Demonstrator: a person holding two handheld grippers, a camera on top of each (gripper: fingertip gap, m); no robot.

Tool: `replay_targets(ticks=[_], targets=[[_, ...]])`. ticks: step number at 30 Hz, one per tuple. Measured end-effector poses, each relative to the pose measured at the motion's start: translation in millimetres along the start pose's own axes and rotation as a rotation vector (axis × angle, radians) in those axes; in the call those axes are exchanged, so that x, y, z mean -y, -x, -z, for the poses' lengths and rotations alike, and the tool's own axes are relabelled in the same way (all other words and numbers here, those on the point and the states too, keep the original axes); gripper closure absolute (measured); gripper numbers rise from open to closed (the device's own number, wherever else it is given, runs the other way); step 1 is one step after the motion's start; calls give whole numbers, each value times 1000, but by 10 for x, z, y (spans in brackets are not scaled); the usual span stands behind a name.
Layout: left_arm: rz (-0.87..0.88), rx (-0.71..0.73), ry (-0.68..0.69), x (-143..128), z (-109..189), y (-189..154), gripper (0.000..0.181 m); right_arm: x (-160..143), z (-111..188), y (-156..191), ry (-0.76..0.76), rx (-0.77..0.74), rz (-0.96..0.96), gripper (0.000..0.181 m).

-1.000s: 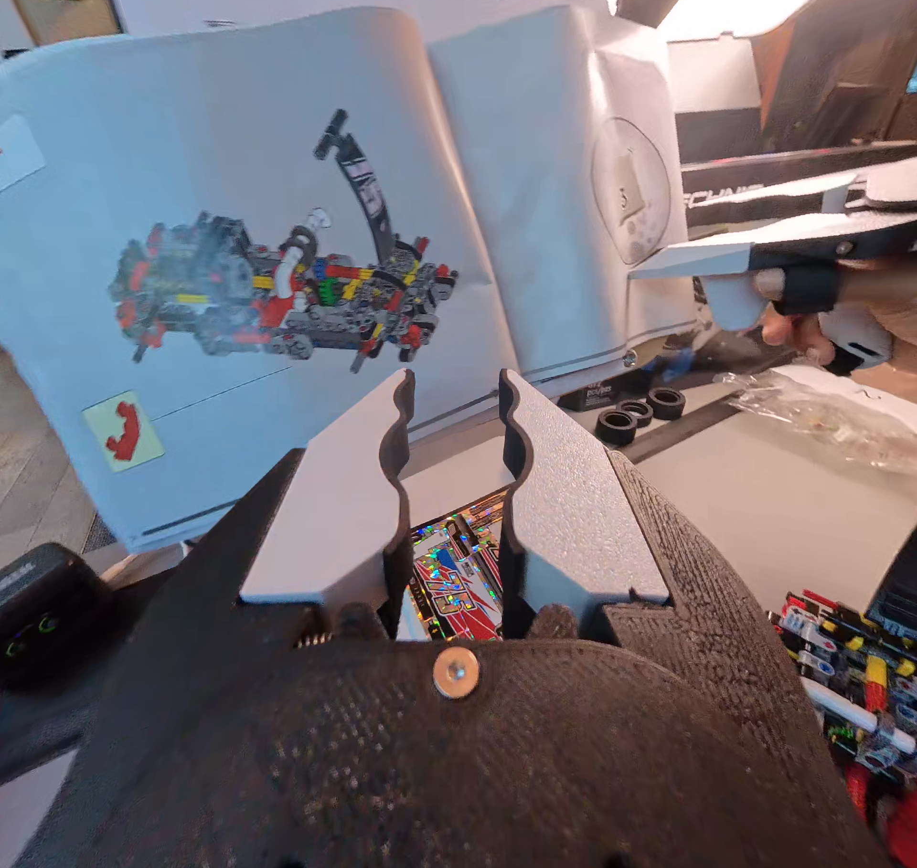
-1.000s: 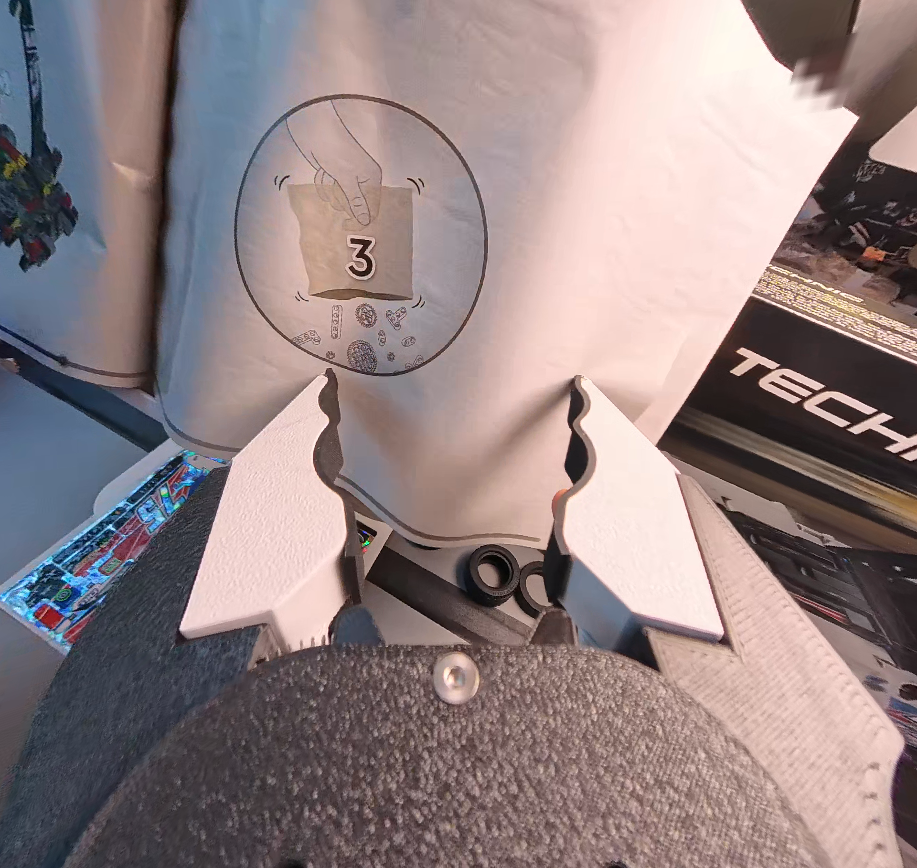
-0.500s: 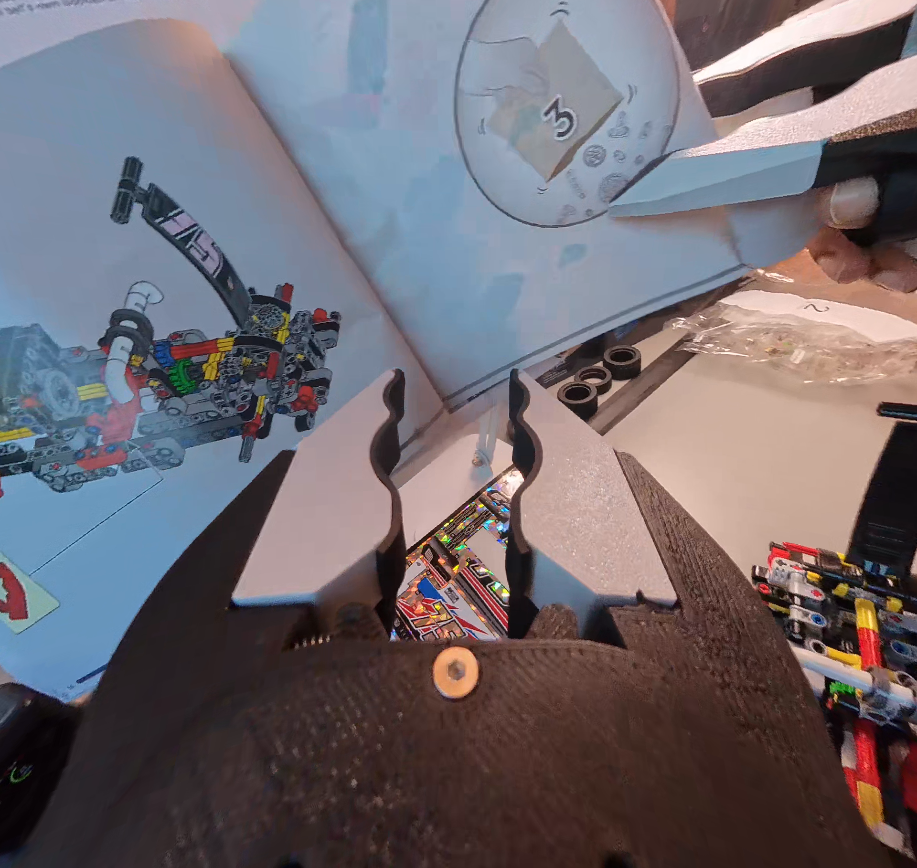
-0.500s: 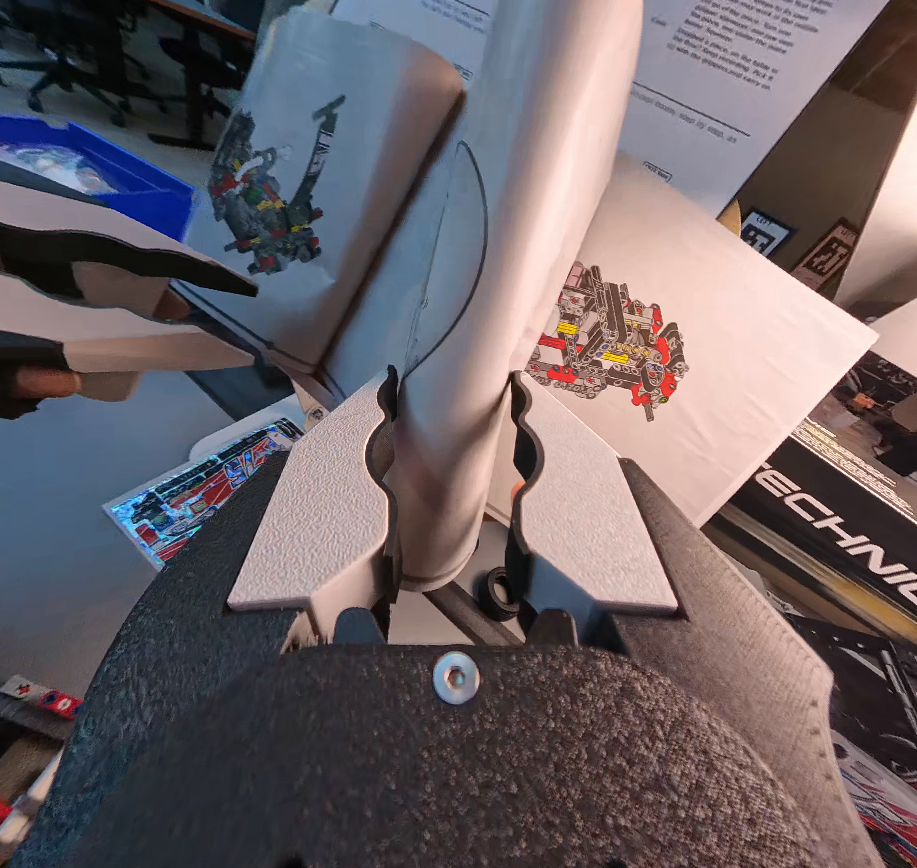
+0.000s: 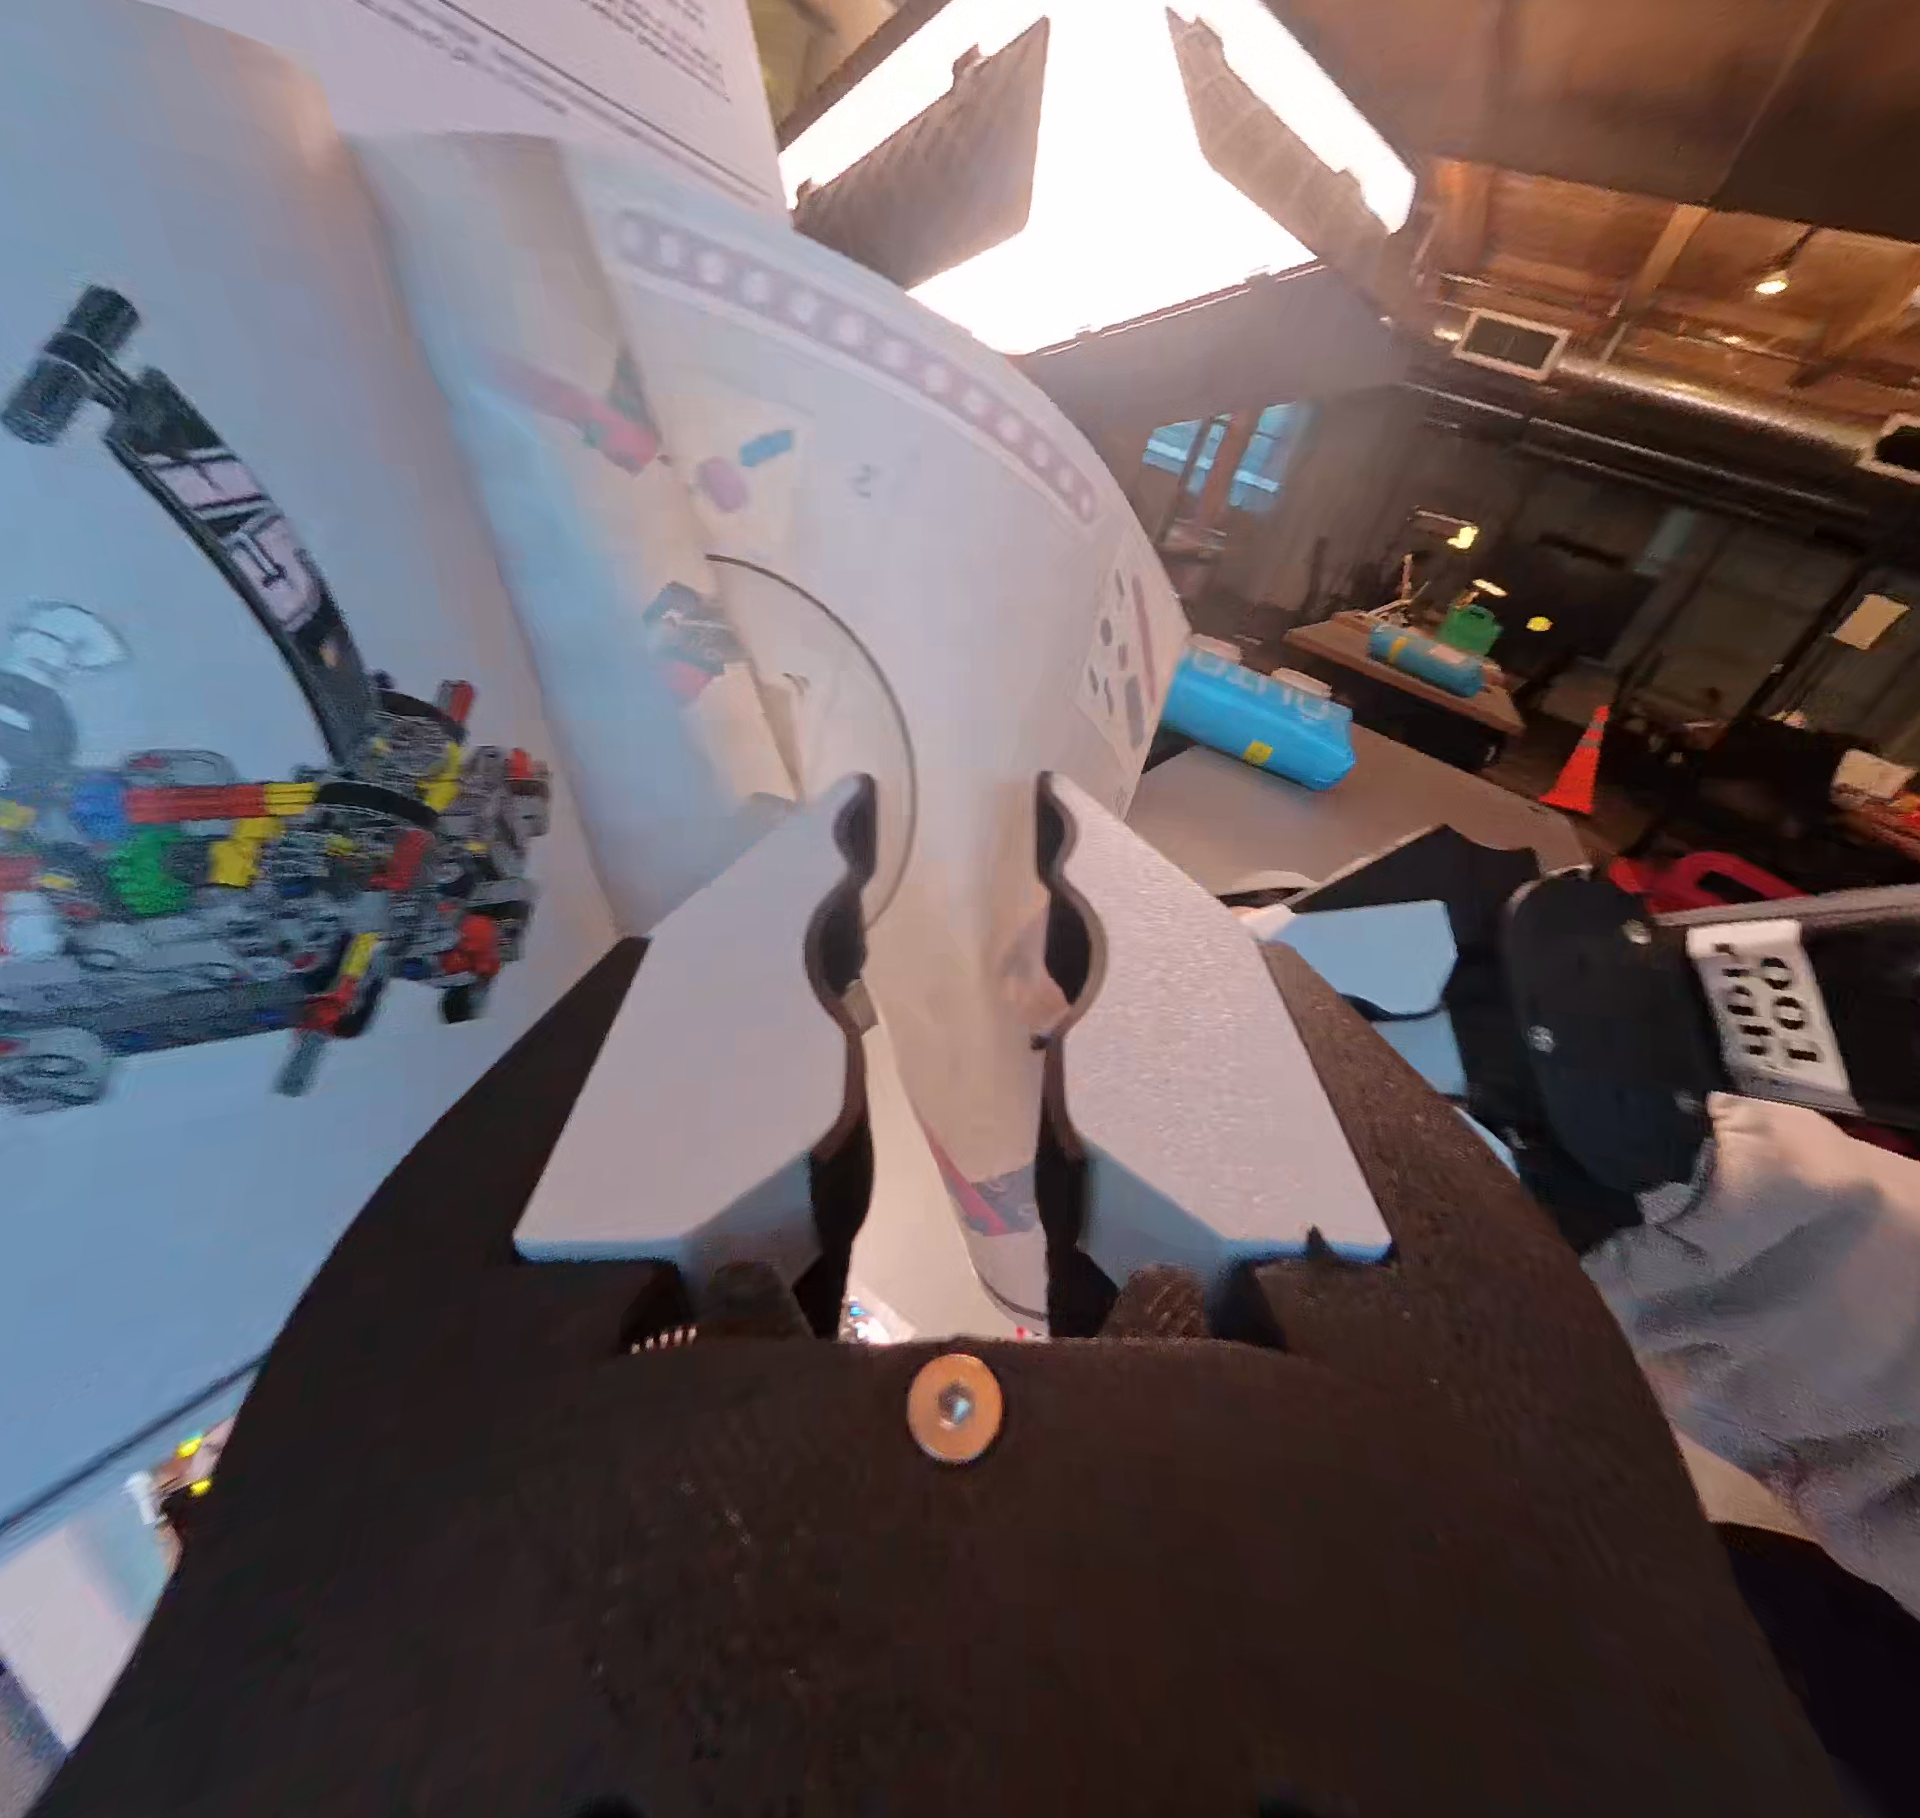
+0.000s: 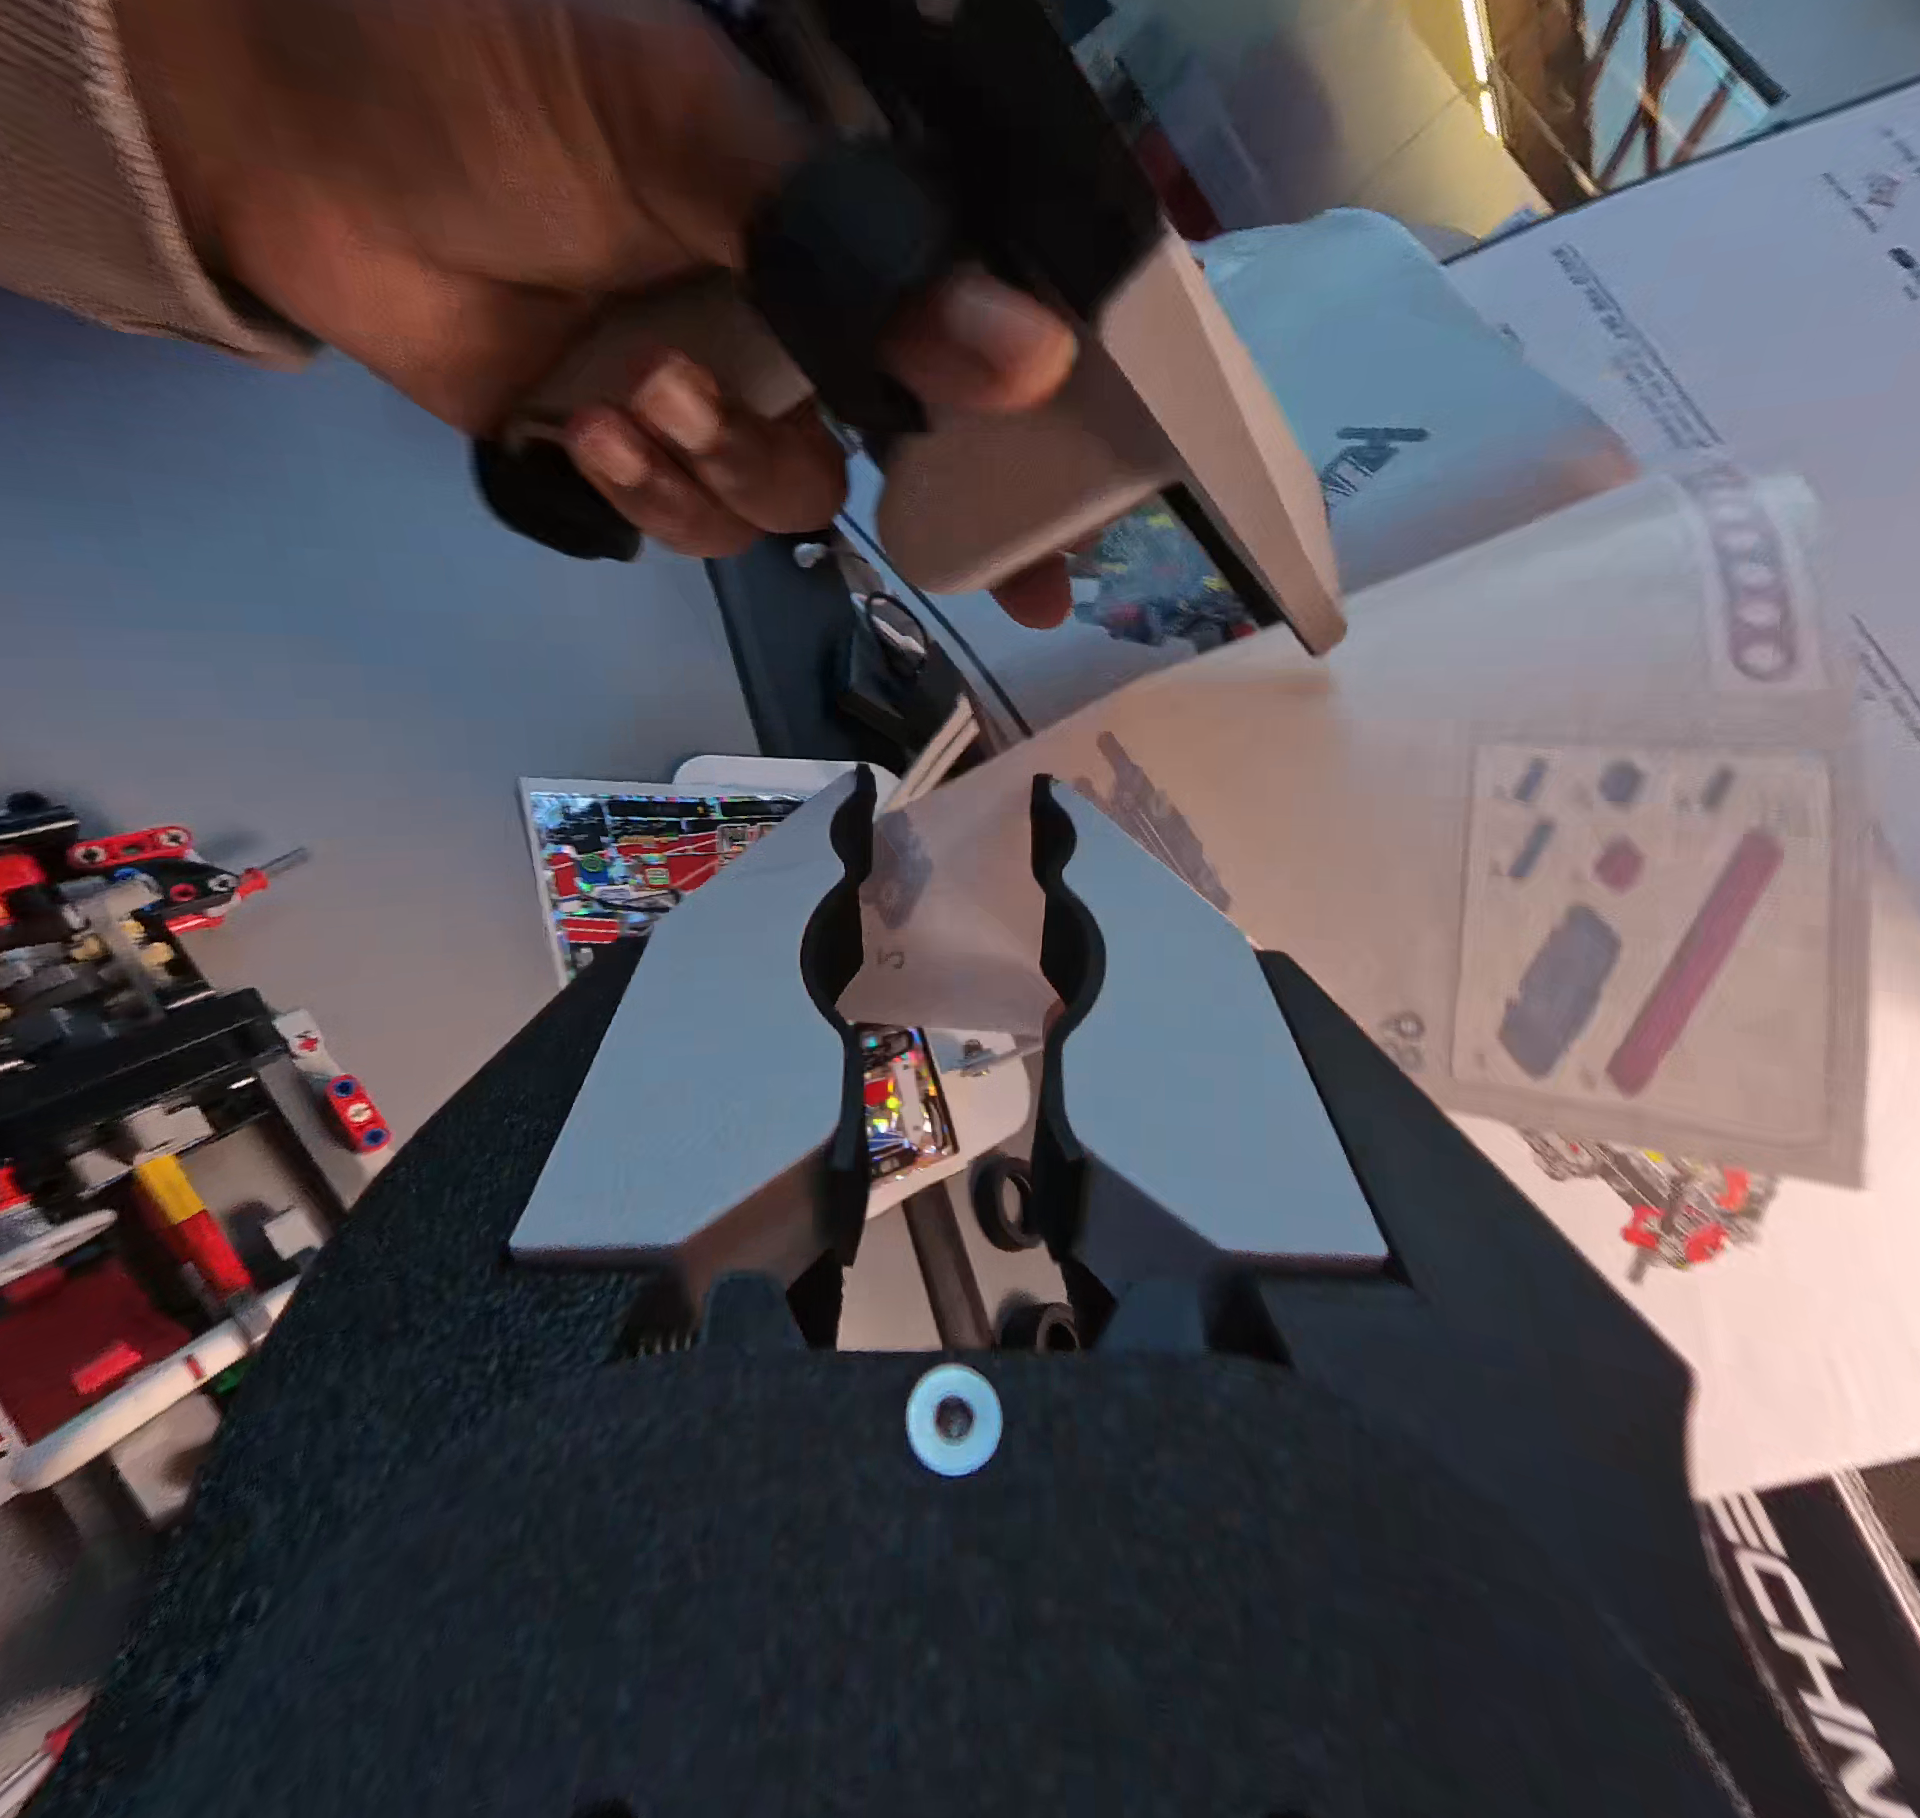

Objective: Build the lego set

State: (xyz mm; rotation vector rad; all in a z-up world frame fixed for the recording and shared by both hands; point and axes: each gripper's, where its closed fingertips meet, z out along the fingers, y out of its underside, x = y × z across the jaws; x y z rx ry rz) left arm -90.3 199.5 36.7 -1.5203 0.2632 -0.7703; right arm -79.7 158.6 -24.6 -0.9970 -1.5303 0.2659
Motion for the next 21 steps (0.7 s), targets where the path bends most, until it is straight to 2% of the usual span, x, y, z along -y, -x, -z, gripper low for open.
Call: replay_targets(ticks=[1, 2, 5, 7, 9, 10, 11, 12, 13, 14, 15, 16, 17, 21], targets=[[-13, 13, 0, 9, 15, 51, 170, 45, 3, 92, -15, 43, 4, 153], [-11, -8, -10, 30, 46, 46, 180, 106, 37, 150, -35, 70, 2, 153], [2, -22, 5, 8, 162, 111, 181, 360, 328, 143, -174, 107, -84, 154], [-27, 11, 35, -77, 239, 215, 181, 398, 594, -236, -273, -17, -234, 153], [-19, 42, 56, -166, 295, 339, 181, 119, 807, -827, -296, -235, -436, 128], [-7, 64, 58, -197, 315, 411, 181, -118, 852, -1069, -282, -308, -544, 102], [0, 85, 56, -223, 325, 472, 181, -379, 817, -1218, -255, -322, -678, 79], [1, 103, 60, -257, 325, 526, 181, -597, 711, -1246, -226, -265, -833, 67], [-7, 129, 74, -306, 320, 589, 179, -699, 597, -1180, -222, -159, -955, 75], [-20, 163, 98, -369, 318, 659, 177, -694, 515, -1075, -240, -39, -1024, 106], [-38, 204, 124, -430, 331, 737, 175, -614, 474, -969, -272, 69, -1045, 147], [-66, 251, 142, -472, 359, 821, 174, -522, 455, -900, -300, 118, -1023, 172], [-99, 296, 153, -492, 397, 900, 174, -440, 440, -847, -313, 126, -966, 181], [-191, 471, 174, -450, 563, 1272, 172, -36, 294, -514, -317, 234, -738, 181]])
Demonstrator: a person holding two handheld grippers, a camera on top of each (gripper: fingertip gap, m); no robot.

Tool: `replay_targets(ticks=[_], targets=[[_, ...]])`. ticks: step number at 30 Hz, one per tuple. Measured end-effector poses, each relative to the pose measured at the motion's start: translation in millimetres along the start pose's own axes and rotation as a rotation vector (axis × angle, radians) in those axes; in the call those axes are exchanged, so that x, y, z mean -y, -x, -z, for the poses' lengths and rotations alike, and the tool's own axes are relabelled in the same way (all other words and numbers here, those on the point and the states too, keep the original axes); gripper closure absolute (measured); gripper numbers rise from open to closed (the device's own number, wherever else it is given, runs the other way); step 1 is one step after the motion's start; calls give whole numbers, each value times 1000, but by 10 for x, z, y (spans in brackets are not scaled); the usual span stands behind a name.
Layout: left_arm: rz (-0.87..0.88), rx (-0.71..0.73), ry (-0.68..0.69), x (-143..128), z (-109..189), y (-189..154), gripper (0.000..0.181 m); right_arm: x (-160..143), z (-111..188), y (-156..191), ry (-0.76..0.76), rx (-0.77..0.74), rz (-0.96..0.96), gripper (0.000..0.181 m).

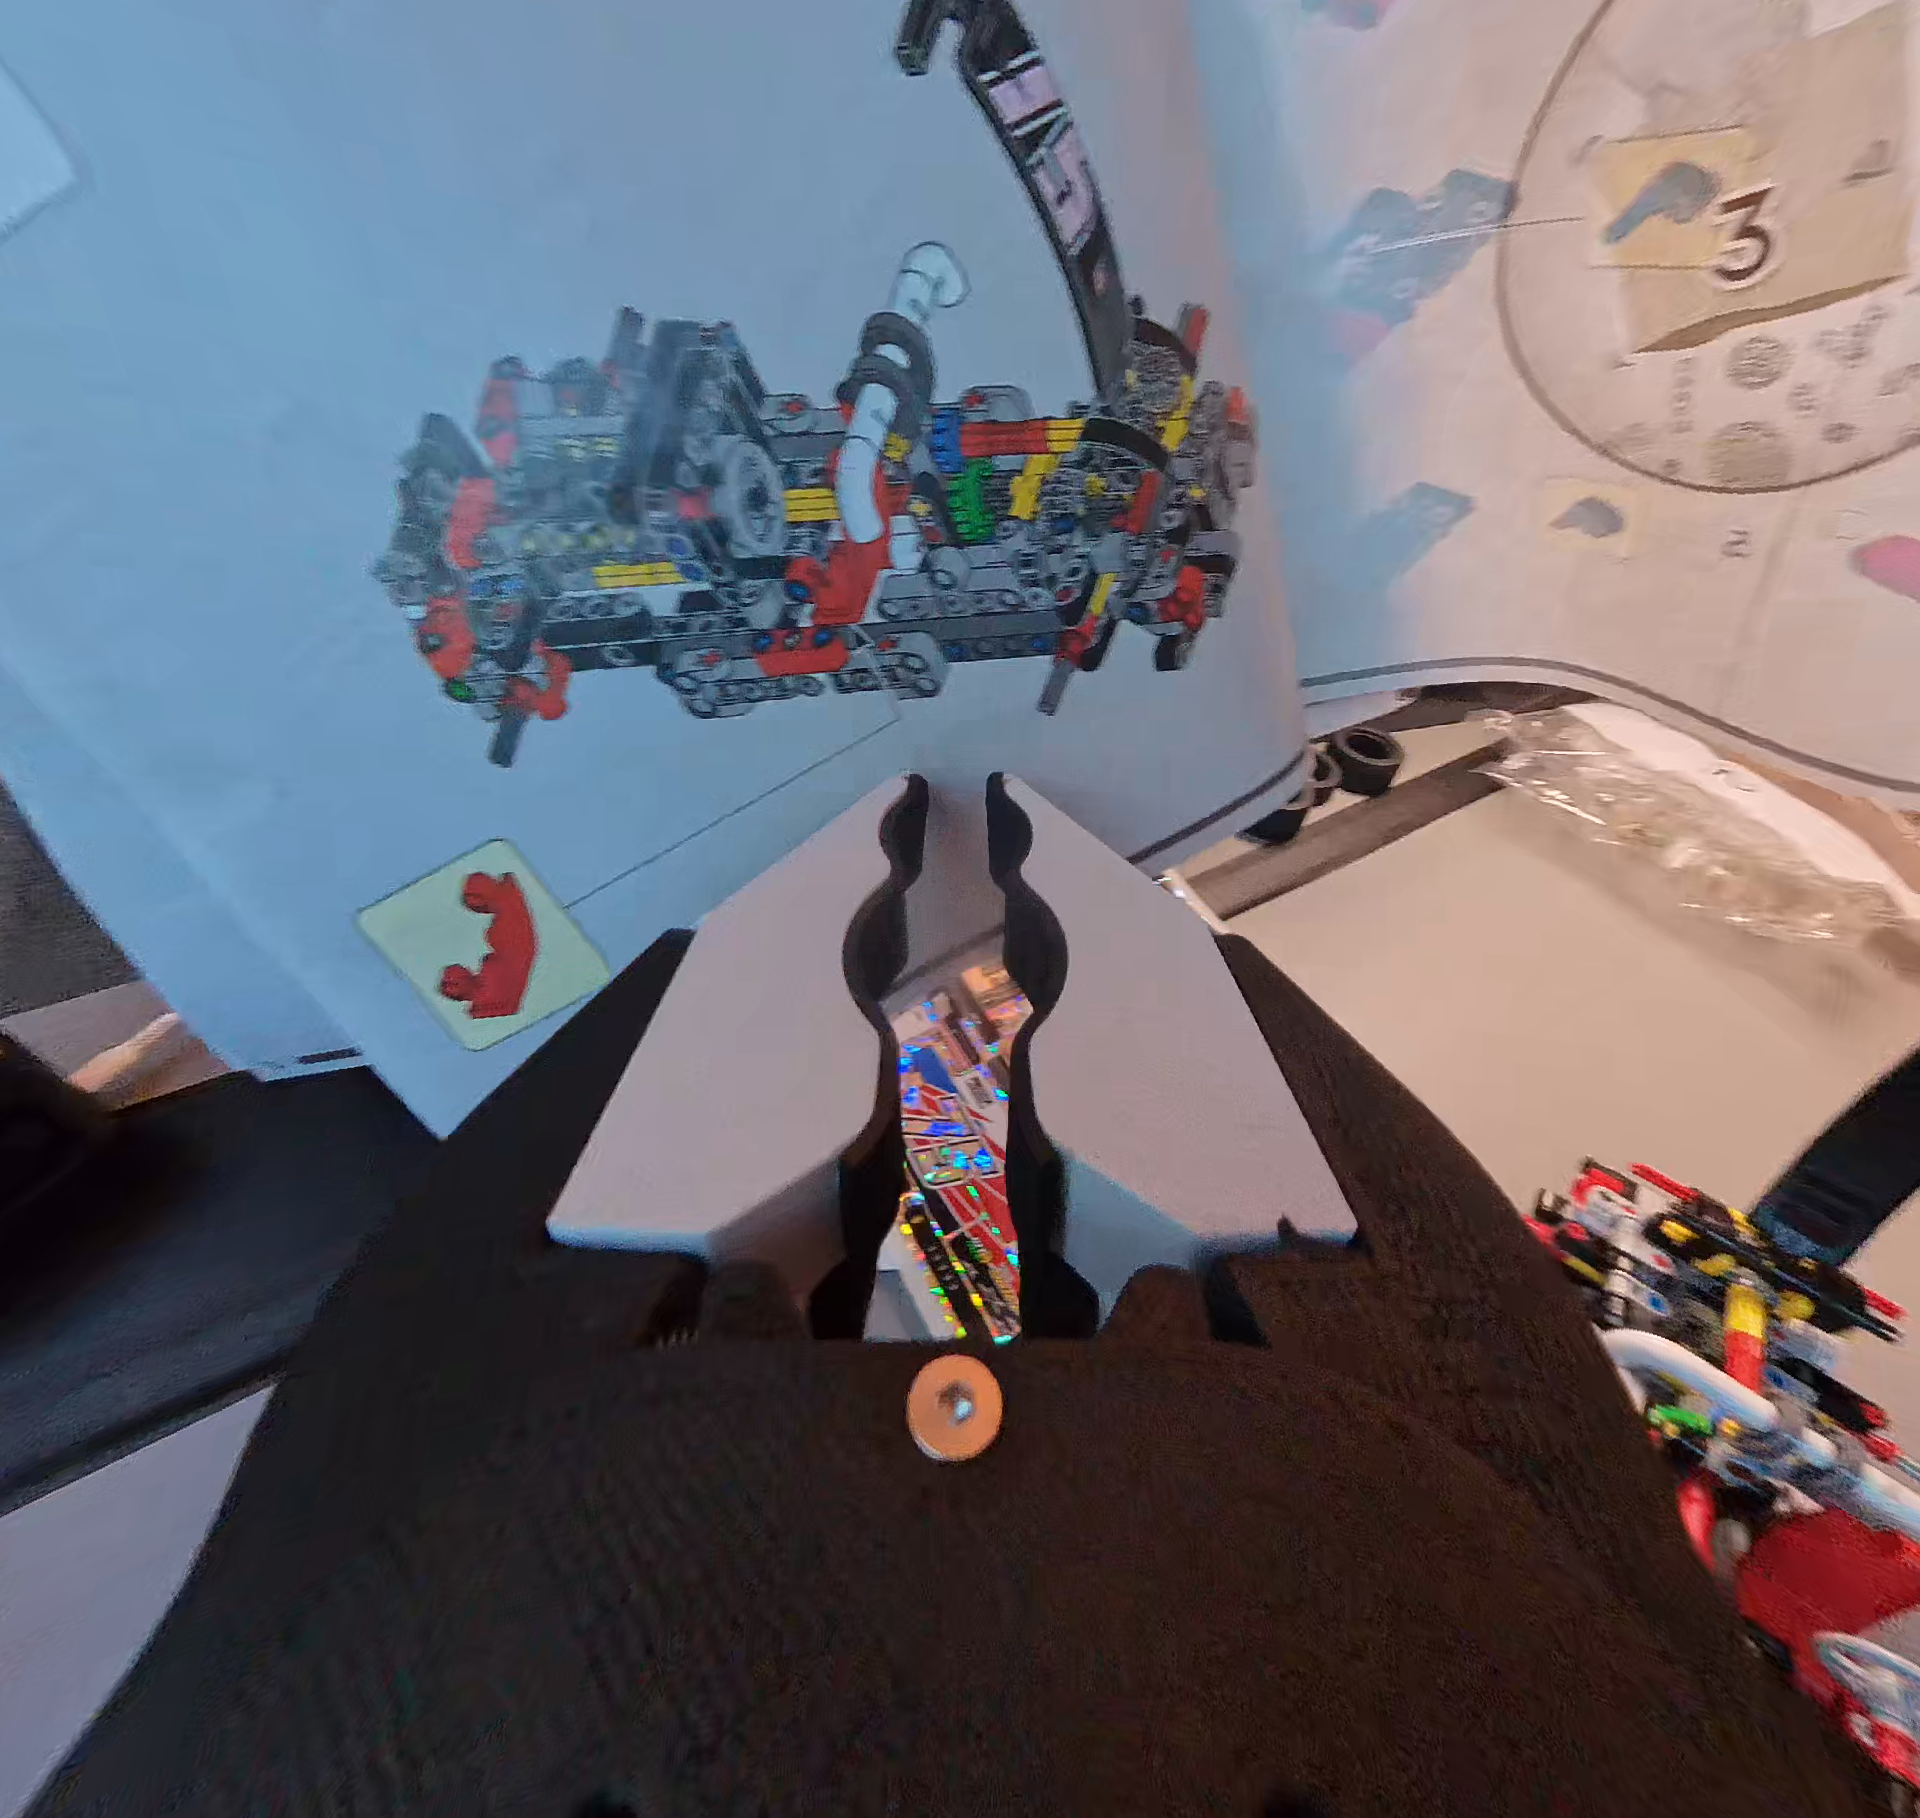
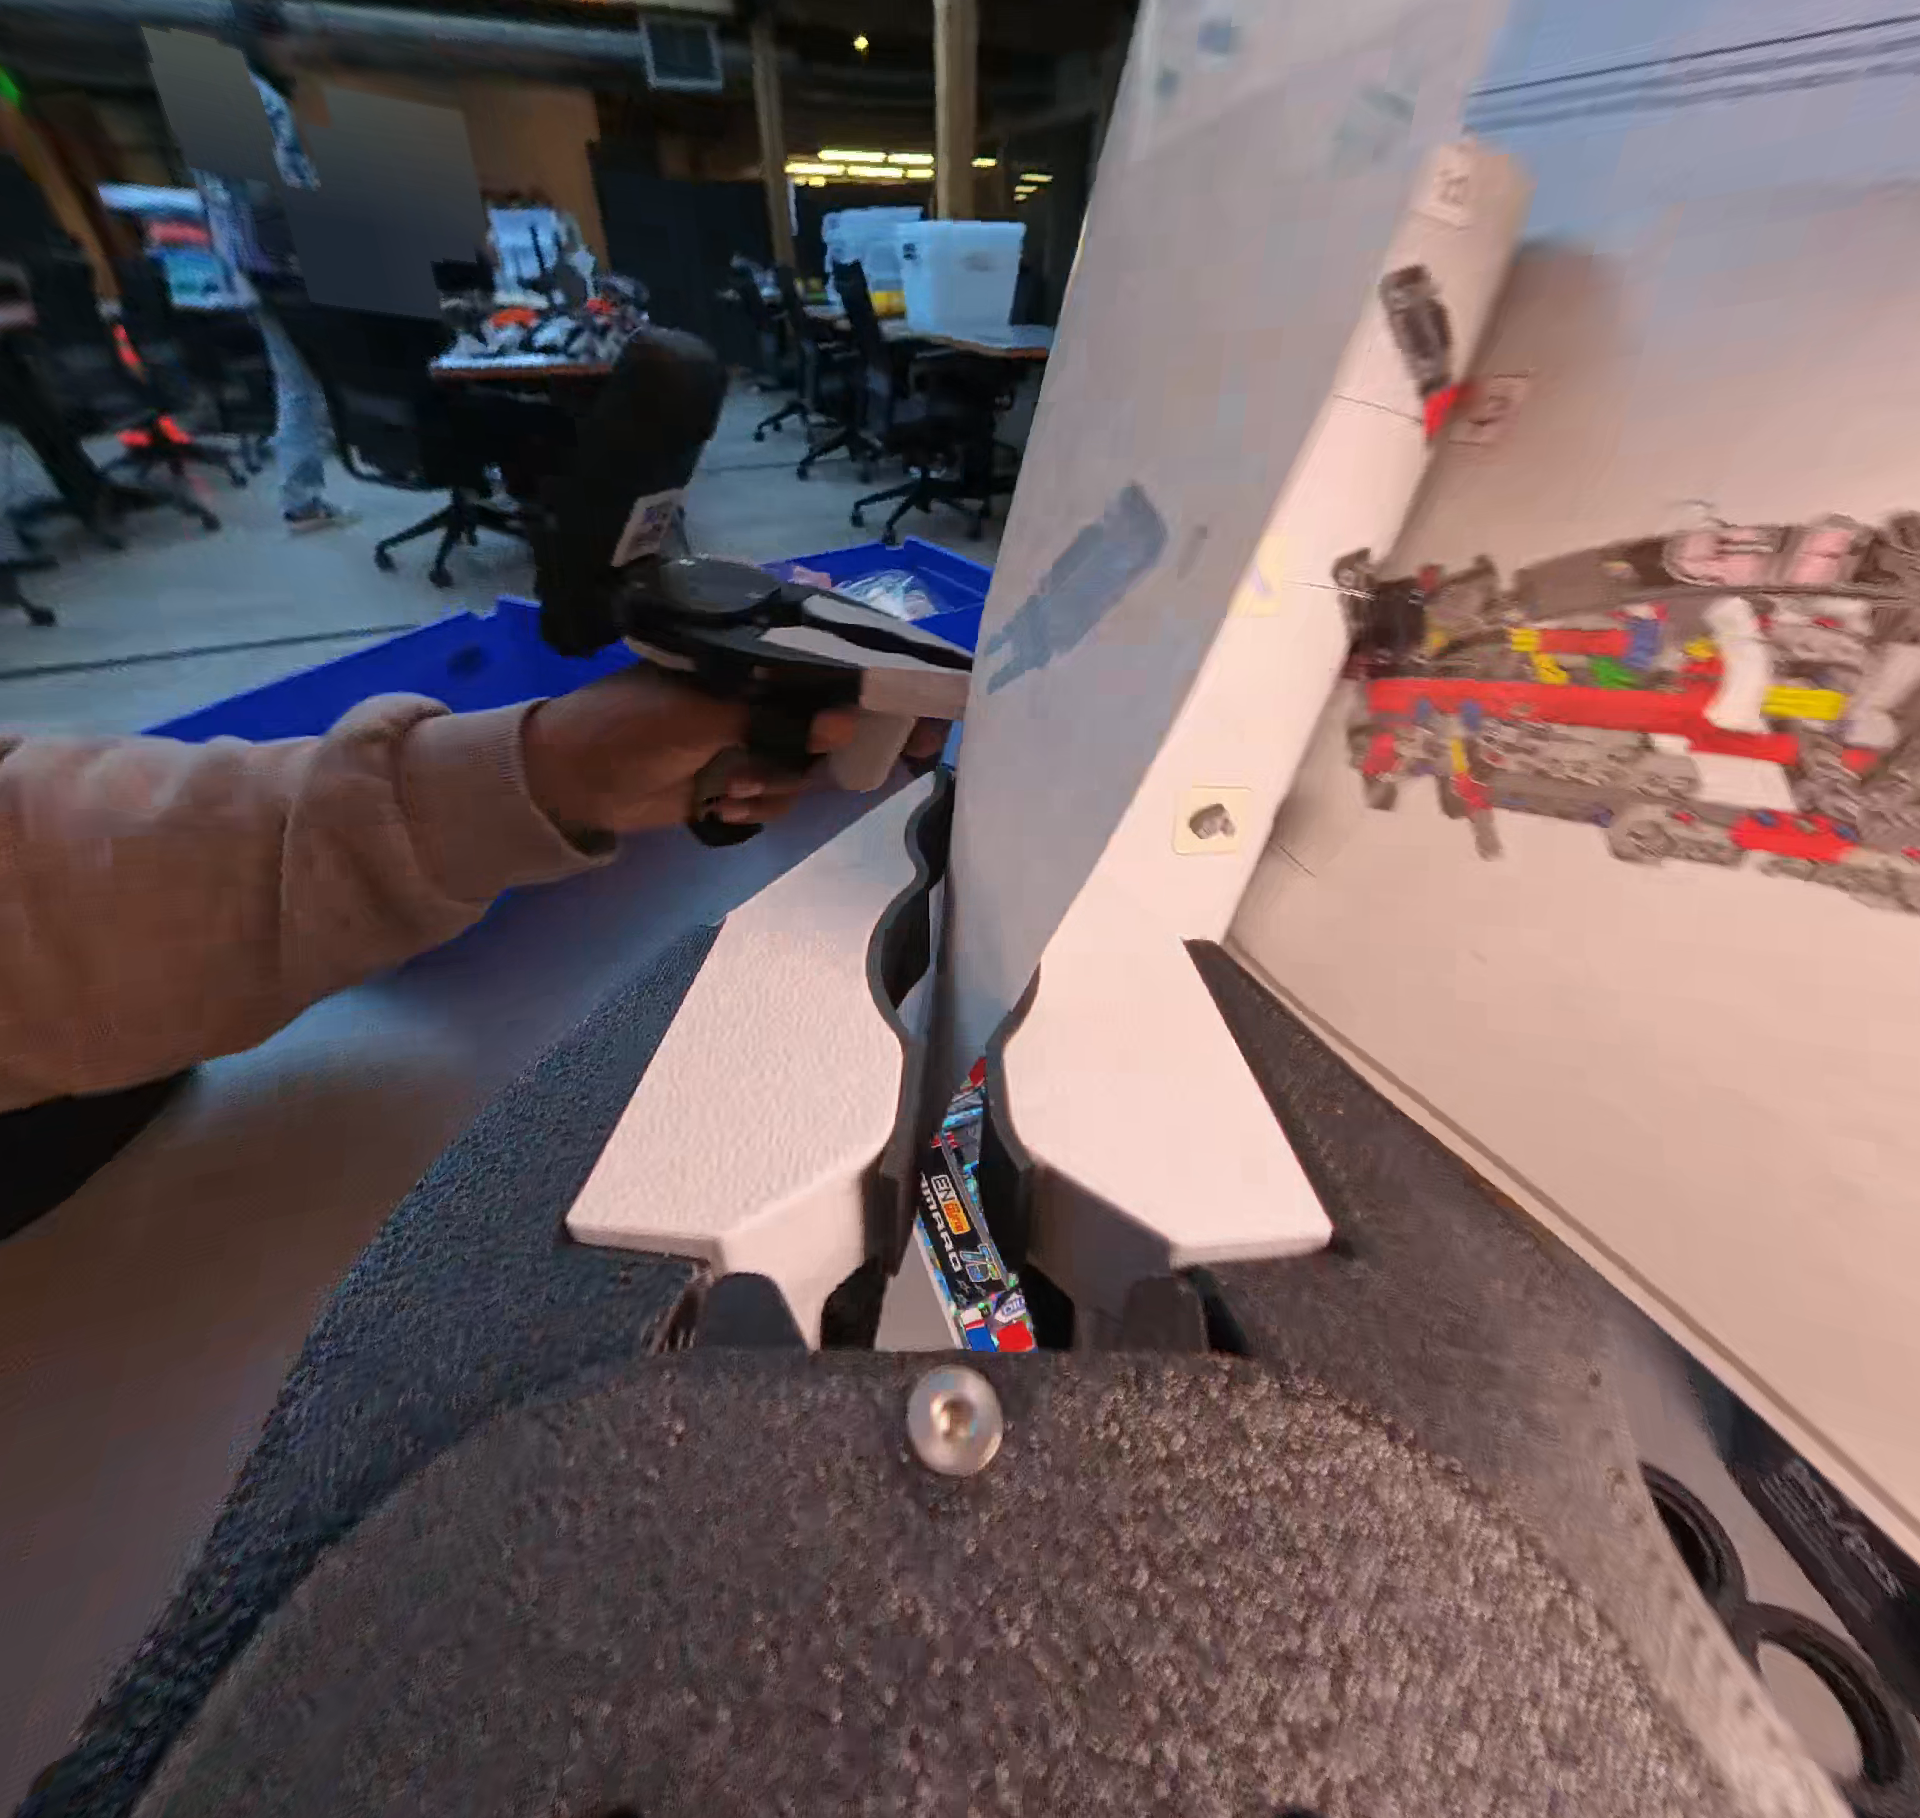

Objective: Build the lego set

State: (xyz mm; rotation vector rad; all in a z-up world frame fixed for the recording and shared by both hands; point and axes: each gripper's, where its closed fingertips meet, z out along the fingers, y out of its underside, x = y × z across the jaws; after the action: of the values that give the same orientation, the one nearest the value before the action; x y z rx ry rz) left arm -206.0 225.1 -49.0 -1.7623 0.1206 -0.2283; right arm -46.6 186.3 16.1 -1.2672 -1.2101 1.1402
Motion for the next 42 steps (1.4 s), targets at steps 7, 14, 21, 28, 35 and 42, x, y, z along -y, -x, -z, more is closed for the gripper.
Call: replay_targets(ticks=[7, 14, 21, 28, 35, 42], targets=[[-48, 122, -29, 144, -43, 481, 181, 84, -920, 316, 147, 13, 148, 181], [-16, 49, -67, 260, -52, 646, 181, 12, -1903, -13, 302, -269, 285, 181], [270, -54, -397, 724, 607, 680, 140, -157, -2261, -321, 350, -408, 374, 180], [268, -109, -245, 666, 349, 592, 138, -338, -2397, -243, 398, -365, 502, 151], [295, 5, -230, 582, 273, 984, 171, -427, -2159, 354, 414, -67, 487, 101], [227, 51, -231, 585, 283, 1109, 181, 8, -1254, -420, 387, -367, 549, 139]])
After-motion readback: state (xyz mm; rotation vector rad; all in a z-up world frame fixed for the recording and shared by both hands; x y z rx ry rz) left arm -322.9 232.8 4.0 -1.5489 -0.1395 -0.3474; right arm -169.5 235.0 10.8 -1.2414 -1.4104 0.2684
